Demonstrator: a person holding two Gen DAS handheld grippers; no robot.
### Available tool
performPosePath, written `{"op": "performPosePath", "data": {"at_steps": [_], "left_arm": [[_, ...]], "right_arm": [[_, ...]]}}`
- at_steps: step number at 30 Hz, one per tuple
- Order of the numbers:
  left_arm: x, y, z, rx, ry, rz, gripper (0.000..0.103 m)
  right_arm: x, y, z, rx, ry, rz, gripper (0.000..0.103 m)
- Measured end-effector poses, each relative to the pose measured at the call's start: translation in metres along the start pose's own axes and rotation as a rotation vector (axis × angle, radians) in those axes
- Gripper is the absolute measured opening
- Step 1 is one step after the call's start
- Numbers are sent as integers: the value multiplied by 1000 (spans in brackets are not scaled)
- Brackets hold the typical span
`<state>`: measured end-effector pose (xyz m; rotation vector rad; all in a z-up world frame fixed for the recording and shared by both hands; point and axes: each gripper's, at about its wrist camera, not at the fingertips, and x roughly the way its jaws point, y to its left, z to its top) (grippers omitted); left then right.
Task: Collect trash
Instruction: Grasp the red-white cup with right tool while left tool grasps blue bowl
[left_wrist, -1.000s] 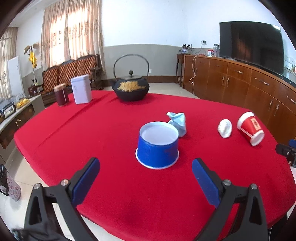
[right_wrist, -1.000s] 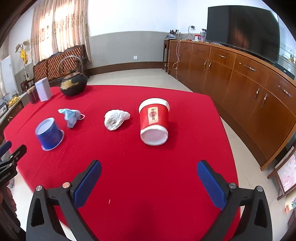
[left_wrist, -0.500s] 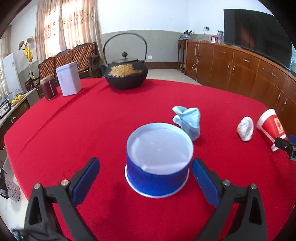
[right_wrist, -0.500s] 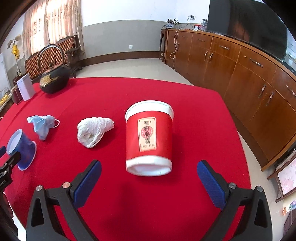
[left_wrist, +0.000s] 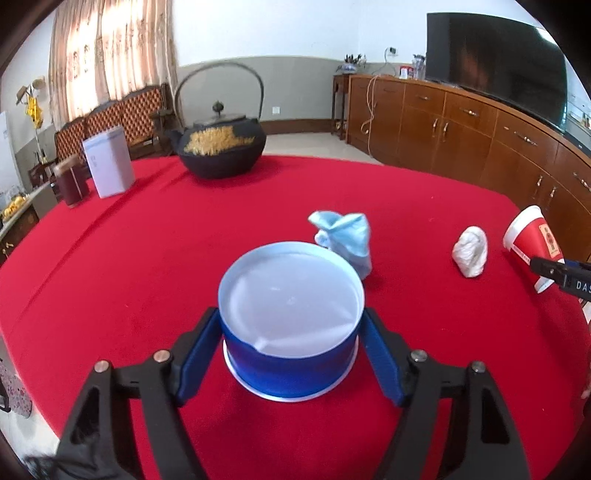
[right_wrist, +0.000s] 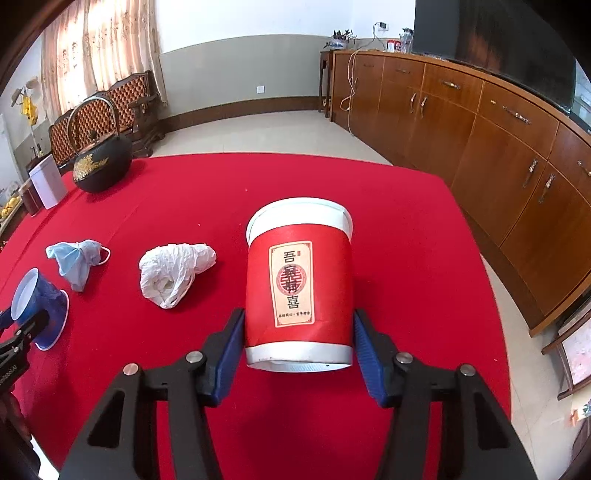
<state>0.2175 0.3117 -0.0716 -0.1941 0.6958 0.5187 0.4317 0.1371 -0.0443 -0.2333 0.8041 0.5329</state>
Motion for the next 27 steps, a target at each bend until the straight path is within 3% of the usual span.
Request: {"op": "performPosePath", "data": {"at_steps": [16, 27], "left_arm": [[-79, -32, -19, 30, -89, -64, 76], [-132, -75, -41, 95, -114, -182, 76]], "right_arm": [[-100, -22, -56, 36, -107, -6, 58], [-179, -60, -116, 106, -152, -63, 58]]}}
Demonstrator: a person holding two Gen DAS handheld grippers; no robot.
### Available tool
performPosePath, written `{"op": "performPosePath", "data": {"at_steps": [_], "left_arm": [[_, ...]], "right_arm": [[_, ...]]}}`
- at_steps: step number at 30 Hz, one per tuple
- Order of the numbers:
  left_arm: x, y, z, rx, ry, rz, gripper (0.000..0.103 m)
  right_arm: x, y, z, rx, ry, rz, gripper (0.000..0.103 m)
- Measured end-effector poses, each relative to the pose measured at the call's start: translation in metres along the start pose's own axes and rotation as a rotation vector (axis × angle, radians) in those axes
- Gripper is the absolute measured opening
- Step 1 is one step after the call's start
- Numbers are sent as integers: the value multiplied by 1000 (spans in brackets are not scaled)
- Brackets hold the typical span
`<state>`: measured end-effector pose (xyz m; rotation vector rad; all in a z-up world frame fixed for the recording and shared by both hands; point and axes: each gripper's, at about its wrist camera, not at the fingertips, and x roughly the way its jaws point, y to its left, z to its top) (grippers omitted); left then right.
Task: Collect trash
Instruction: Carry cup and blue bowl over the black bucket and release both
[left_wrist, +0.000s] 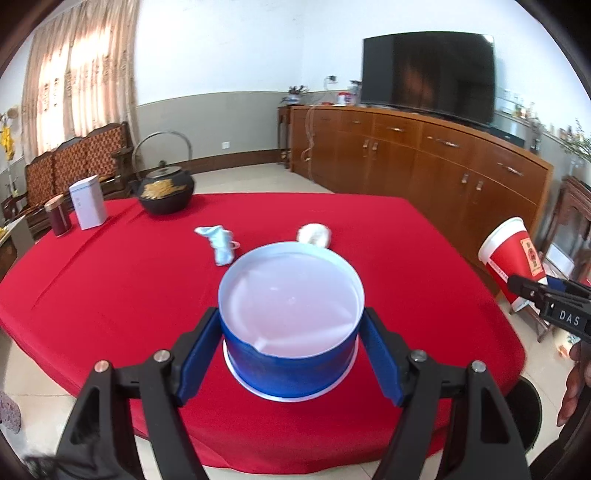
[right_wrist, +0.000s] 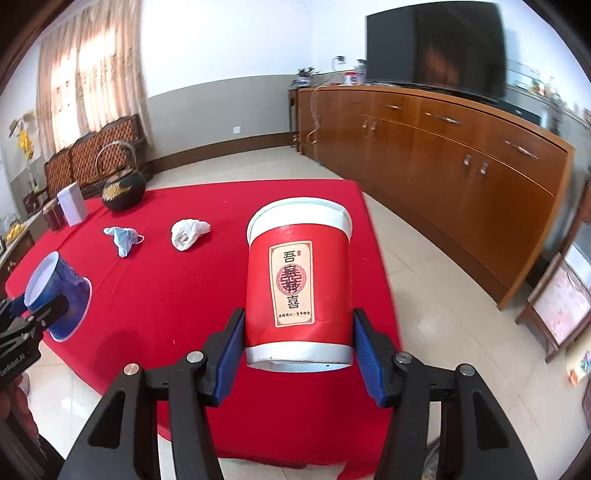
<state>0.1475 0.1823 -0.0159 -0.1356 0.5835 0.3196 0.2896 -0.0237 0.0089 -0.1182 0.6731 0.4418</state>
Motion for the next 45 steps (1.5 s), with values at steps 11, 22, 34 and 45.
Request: {"op": "performPosePath", "data": {"at_steps": [11, 22, 34, 45], "left_arm": [[-18, -51, -7, 51, -23, -96, 76], [-26, -97, -13, 107, -27, -194, 76], [-29, -154, -22, 181, -15, -302, 76], [-31, -220, -37, 274, 16, -413, 76]], "right_arm": [[-56, -50, -34, 79, -27, -86, 58], [-85, -90, -61, 134, -20, -166, 58], [-115, -134, -90, 201, -9, -257, 58], [-138, -185, -124, 271, 21, -334, 58]]}}
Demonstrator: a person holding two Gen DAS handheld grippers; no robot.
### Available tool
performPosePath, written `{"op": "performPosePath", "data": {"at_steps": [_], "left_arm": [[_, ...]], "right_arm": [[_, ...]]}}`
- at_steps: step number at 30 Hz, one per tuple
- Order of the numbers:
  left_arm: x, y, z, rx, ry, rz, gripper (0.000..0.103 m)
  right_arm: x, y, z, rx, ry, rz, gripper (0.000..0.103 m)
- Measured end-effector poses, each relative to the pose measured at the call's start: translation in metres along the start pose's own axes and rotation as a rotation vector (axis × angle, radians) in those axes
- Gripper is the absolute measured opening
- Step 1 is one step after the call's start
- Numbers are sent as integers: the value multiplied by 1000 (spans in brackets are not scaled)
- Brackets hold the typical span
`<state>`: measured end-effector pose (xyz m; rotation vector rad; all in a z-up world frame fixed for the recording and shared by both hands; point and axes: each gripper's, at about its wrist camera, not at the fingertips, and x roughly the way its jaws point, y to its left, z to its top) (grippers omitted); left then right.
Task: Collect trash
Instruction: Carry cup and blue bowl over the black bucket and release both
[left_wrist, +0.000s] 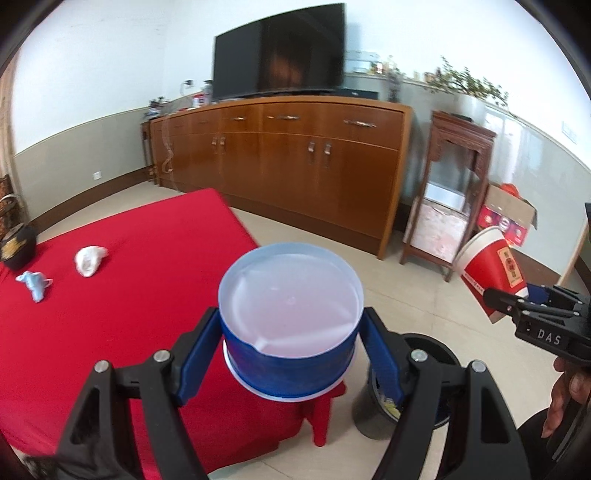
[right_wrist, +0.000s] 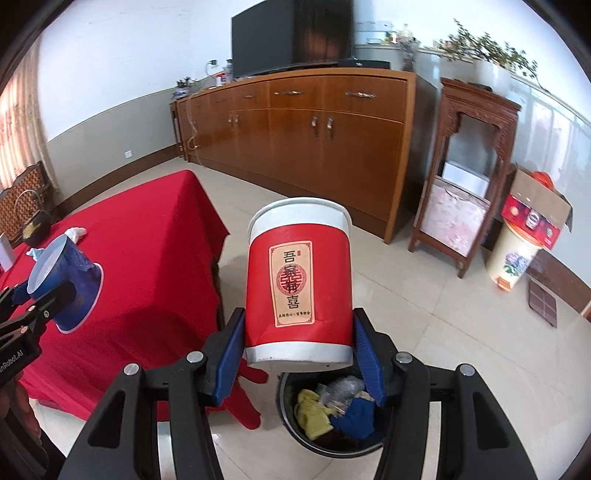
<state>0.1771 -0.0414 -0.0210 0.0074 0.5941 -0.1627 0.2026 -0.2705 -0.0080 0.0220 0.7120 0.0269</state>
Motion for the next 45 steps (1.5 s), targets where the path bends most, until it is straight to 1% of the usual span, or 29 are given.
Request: {"op": "performPosePath", "data": {"at_steps": [6, 13, 16, 22, 26, 27, 32, 38, 41, 42, 43, 44, 45], "left_arm": [[14, -36, -3, 49, 21, -61, 76], [34, -73, -13, 95, 73, -128, 76], [42, -86, -20, 114, 97, -152, 76], [59, -110, -32, 138, 150, -191, 76], [74, -120, -41, 122, 182, -219, 76], [81, -123, -45, 118, 205, -224, 76], [102, -135, -59, 102, 250, -234, 76], [128, -147, -78, 112, 322, -237, 76], [145, -153, -86, 118, 372, -251, 77], [153, -156, -89, 125, 398, -257, 77], [162, -157, -93, 134, 415, -246, 79], [165, -156, -94, 139, 419, -226, 82], [170, -153, -96, 143, 431, -202, 86]], "right_arm": [[5, -32, -14, 35, 31, -41, 58], [11, -69, -36, 57, 76, -82, 58], [18, -82, -47, 61, 102, -86, 58], [36, -97, -71, 50, 166, -94, 58], [52, -103, -85, 29, 195, -75, 58], [59, -106, -90, 25, 201, -65, 58], [91, -113, -107, -15, 266, -49, 58], [126, -110, -127, -111, 342, 6, 58], [144, -109, -135, -161, 388, 39, 59], [151, -110, -138, -174, 404, 53, 60], [159, -110, -141, -198, 422, 60, 61], [167, -112, -143, -217, 440, 56, 70], [179, -114, -147, -239, 472, 34, 88]]}}
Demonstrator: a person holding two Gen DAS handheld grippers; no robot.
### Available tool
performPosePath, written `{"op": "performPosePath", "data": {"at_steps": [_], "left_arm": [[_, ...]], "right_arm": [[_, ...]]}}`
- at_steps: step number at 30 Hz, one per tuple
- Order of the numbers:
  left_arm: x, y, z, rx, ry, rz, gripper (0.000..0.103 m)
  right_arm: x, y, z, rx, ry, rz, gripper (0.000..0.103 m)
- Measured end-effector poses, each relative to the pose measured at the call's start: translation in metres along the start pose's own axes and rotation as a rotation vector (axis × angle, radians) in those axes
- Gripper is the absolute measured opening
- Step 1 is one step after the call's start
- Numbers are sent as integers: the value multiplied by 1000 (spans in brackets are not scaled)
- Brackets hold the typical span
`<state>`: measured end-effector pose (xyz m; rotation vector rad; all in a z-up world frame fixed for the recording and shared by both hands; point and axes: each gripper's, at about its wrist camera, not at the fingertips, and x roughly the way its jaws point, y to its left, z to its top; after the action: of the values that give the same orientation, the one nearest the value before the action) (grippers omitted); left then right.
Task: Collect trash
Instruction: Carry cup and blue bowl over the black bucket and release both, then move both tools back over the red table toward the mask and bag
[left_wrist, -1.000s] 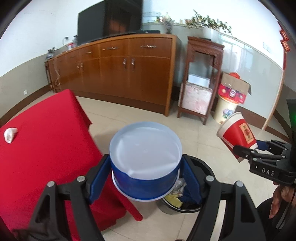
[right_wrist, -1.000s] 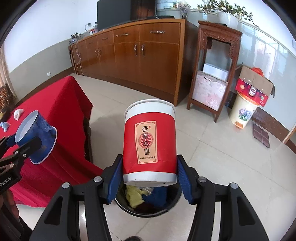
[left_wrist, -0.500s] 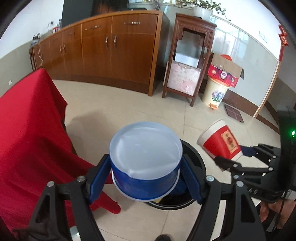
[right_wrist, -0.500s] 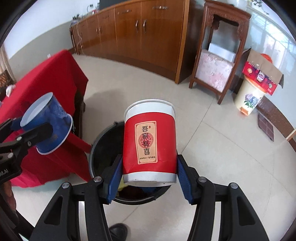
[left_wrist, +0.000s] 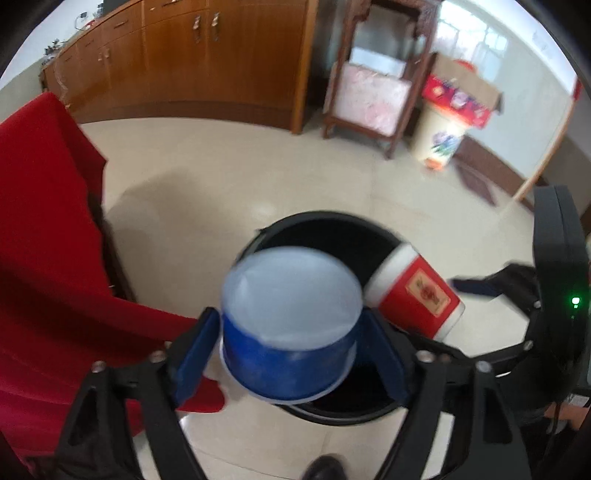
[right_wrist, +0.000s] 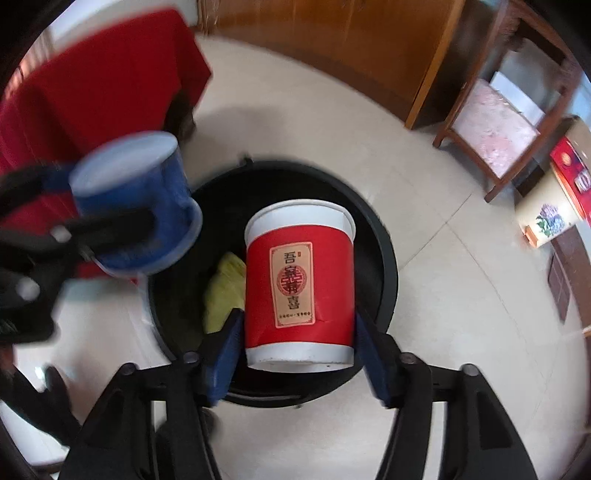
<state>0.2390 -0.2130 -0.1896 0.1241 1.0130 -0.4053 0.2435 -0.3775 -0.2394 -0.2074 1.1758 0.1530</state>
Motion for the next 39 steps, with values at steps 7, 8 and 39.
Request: {"op": "performPosePath", "data": {"at_steps": [7, 8, 39], "left_arm": [[-5, 20, -6, -4, -16, 92, 101], [-7, 20, -7, -3, -19, 96, 101], [-157, 91, -48, -201, -320, 263, 101]], "right_arm": [[14, -23, 2, 84, 14, -46, 103], [14, -24, 3, 92, 15, -46, 103], [-139, 67, 33, 111, -295, -45, 103]]}}
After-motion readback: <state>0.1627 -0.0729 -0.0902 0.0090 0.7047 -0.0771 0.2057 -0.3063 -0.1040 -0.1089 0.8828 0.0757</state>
